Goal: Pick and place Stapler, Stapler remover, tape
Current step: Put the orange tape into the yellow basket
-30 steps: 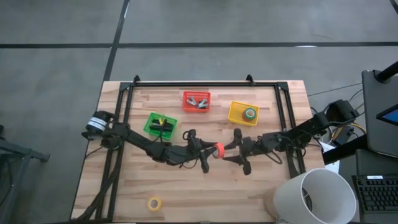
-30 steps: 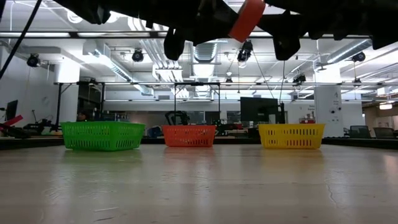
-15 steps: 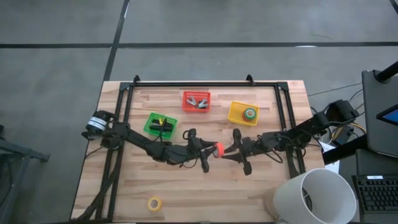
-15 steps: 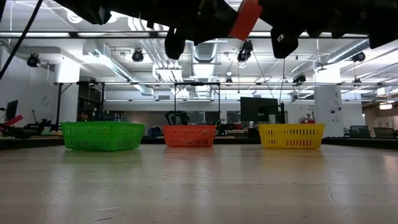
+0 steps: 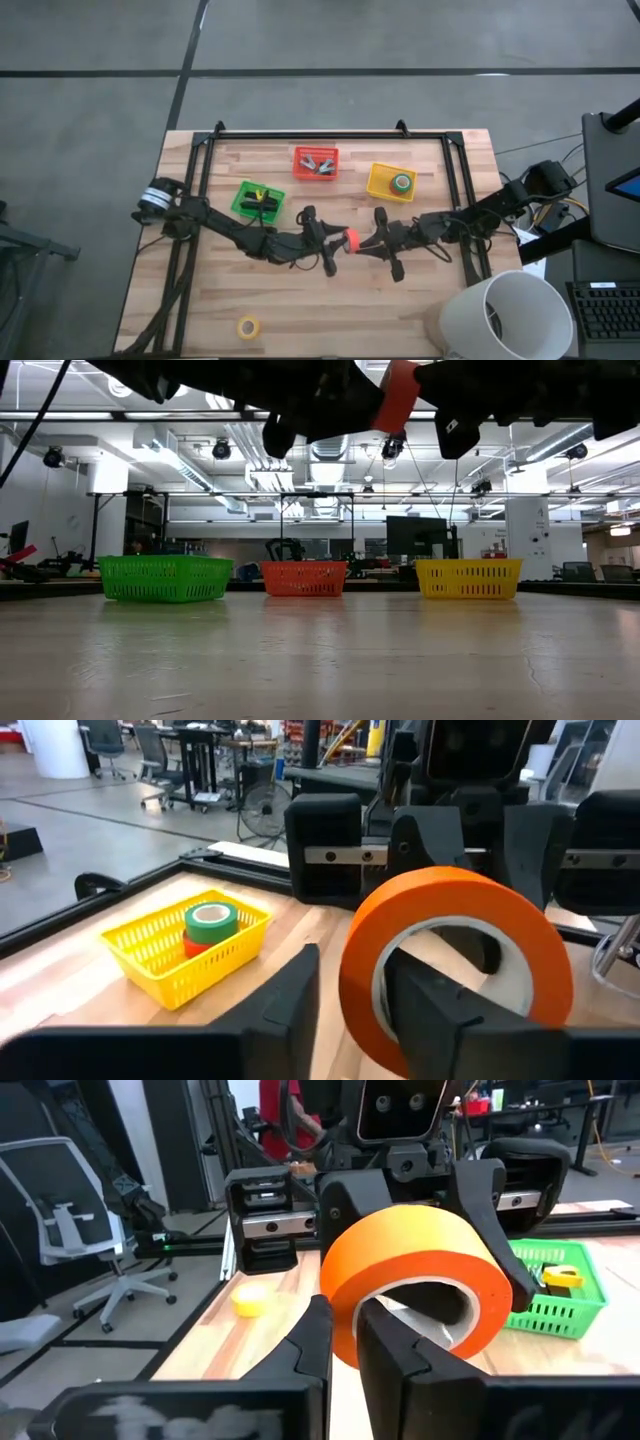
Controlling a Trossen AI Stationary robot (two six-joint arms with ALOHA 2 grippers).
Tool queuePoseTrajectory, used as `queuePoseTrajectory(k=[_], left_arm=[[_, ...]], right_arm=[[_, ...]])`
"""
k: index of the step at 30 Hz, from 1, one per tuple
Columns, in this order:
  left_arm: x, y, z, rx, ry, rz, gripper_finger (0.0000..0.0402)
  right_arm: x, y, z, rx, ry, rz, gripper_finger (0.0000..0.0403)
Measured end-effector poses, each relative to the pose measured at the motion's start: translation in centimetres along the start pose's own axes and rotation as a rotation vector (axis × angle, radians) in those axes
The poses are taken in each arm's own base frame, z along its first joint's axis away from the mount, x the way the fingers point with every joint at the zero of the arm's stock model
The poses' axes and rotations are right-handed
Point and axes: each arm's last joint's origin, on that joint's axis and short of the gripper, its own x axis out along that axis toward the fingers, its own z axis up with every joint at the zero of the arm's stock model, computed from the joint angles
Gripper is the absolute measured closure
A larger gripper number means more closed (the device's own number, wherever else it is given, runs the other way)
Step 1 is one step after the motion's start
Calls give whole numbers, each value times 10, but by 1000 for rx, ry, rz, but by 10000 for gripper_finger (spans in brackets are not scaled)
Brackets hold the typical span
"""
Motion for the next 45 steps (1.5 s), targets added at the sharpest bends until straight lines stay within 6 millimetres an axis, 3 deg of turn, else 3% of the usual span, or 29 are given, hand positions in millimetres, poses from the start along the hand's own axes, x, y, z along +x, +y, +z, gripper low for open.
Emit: queuePoseTrajectory(k=[8, 20, 24, 35, 45], left_arm=[[-4, -3, 0, -20, 19, -18, 218], [-17, 2, -1, 113, 174, 39, 215], [-25, 7, 2, 122, 229, 84, 215], [-34, 0, -2, 97, 263, 68, 216], [-40, -5, -6, 85, 271, 53, 216]], right_arm=[[0, -6, -1, 22, 16, -25, 379], [-5, -24, -5, 110, 124, -164, 380], [-9, -31, -3, 137, 179, -277, 380], [-19, -58, 16, 89, 406, -926, 378], [-27, -104, 13, 233, 495, -1041, 368]])
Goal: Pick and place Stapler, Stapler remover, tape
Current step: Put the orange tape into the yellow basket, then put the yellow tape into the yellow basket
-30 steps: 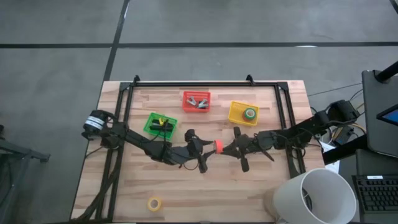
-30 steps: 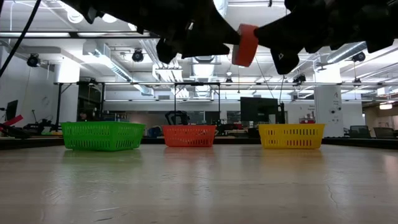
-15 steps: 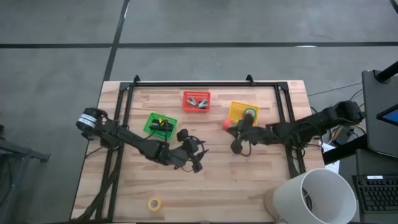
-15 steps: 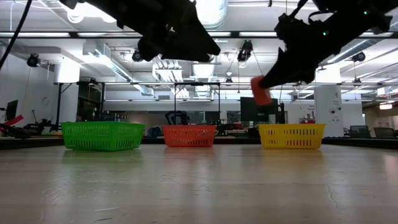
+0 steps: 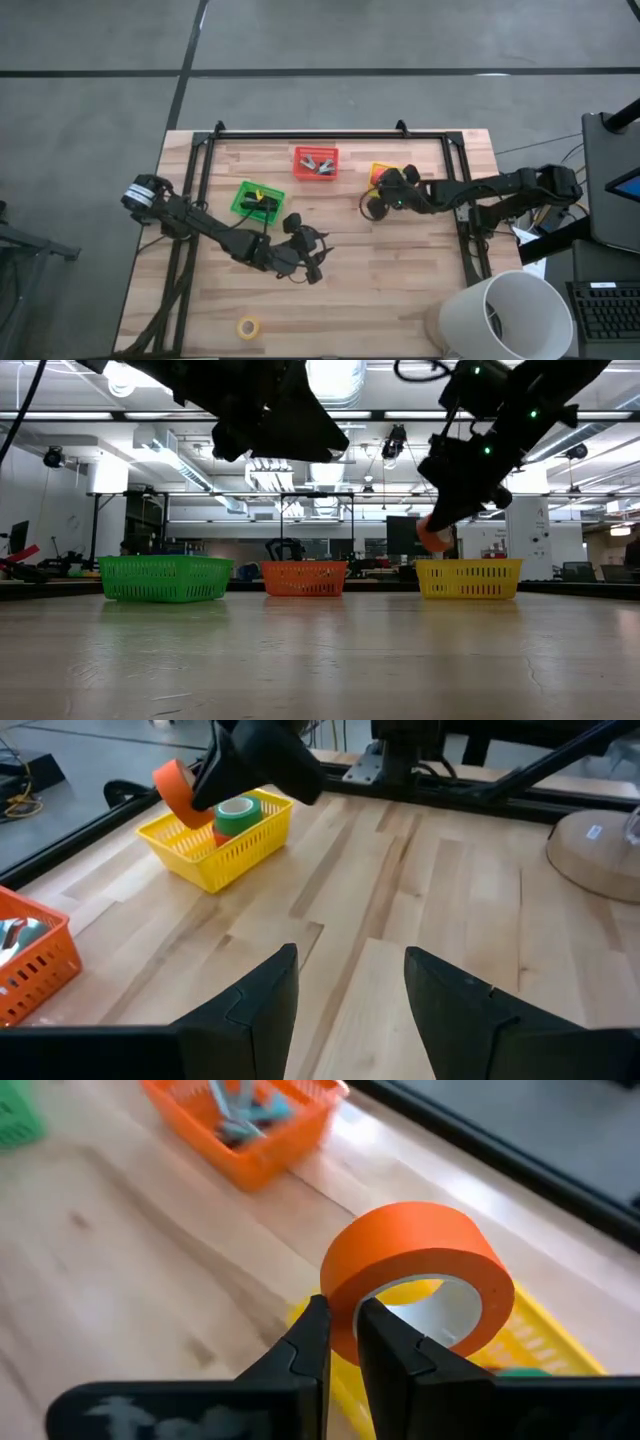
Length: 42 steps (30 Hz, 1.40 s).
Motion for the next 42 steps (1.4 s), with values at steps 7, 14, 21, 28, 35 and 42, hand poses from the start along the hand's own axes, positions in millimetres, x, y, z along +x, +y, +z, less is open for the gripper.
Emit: queuePoseTrajectory(k=[7, 14, 21, 28, 35, 42], left_arm=[[0, 1, -3, -4, 15, 6, 216], [0, 1, -4, -4, 18, 9, 216], [0, 1, -4, -10, 18, 9, 216], [0, 1, -3, -15, 16, 8, 216], [0, 1, -3, -18, 13, 8, 216], [-8, 2, -3, -16, 101, -87, 216]], right_arm=[[18, -13, -3, 26, 87, -19, 356], [31, -15, -10, 37, 131, -71, 334], [31, -15, -10, 45, 143, -78, 277], [18, -7, 9, 66, 140, 86, 215], [-4, 5, 24, 7, 85, 222, 207], [-27, 20, 15, -56, 131, 435, 293]])
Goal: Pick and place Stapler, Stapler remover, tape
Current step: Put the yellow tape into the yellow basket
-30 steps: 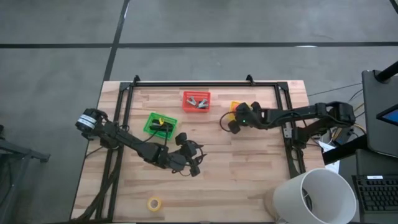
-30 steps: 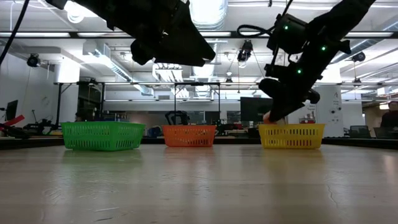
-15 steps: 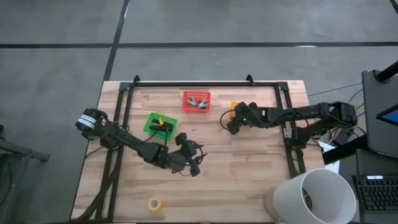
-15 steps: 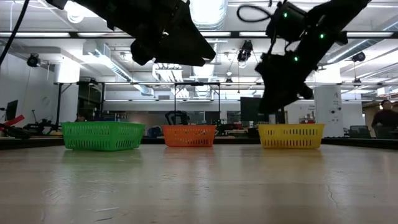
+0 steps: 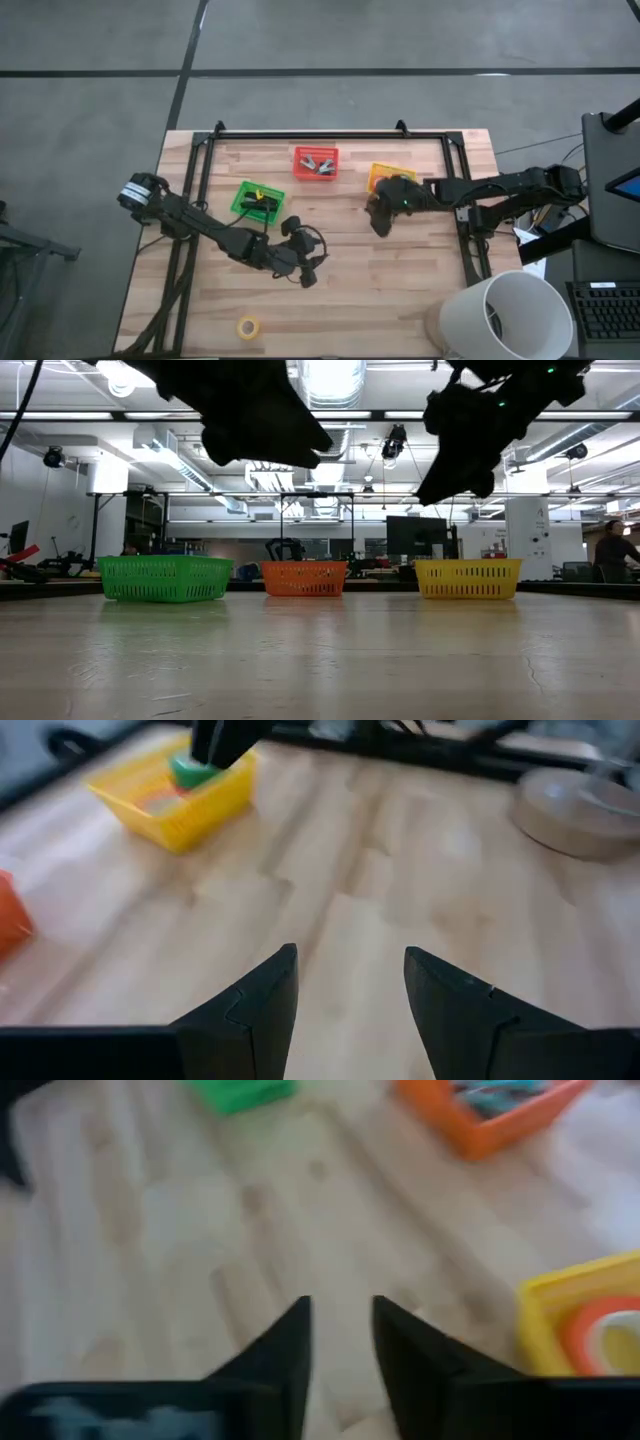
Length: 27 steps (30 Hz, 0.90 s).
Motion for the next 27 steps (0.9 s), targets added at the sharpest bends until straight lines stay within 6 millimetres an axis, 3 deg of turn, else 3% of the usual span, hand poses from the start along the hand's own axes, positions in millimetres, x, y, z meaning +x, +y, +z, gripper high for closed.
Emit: queuePoseTrajectory(k=[5, 14, 19, 27], left_arm=[[-18, 4, 1, -52, 144, -91, 216], [-62, -1, -16, -113, 485, -231, 216], [-87, -18, -39, -145, 668, -259, 216], [-117, -49, -75, -206, 798, -234, 216]], right_arm=[[-6, 23, -18, -87, 24, 84, 384], [-20, 65, -36, -212, -81, 245, 394], [-22, 70, -39, -223, -88, 265, 394], [-22, 69, -38, -227, -95, 261, 394]])
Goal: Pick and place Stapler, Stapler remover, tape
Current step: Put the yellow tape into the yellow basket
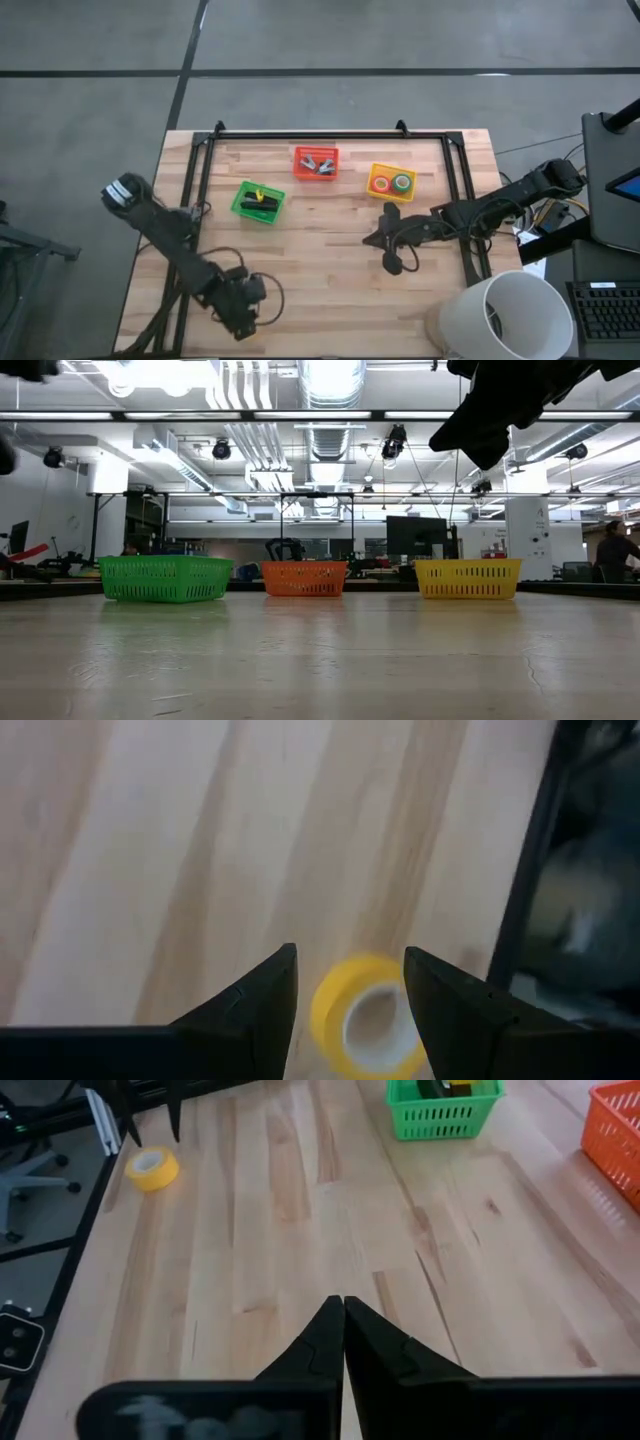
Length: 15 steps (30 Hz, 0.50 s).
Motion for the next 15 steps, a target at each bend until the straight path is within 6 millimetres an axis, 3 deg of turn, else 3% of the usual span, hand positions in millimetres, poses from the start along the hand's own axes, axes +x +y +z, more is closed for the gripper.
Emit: queuePoseTrajectory(k=[6, 15], left_arm=[[17, -2, -26, 8, 66, 93, 216], [33, -3, -33, -36, 144, 113, 216]], right_arm=[[0, 0, 0, 0, -1, -2, 394], [0, 0, 0, 0, -1, -3, 394]])
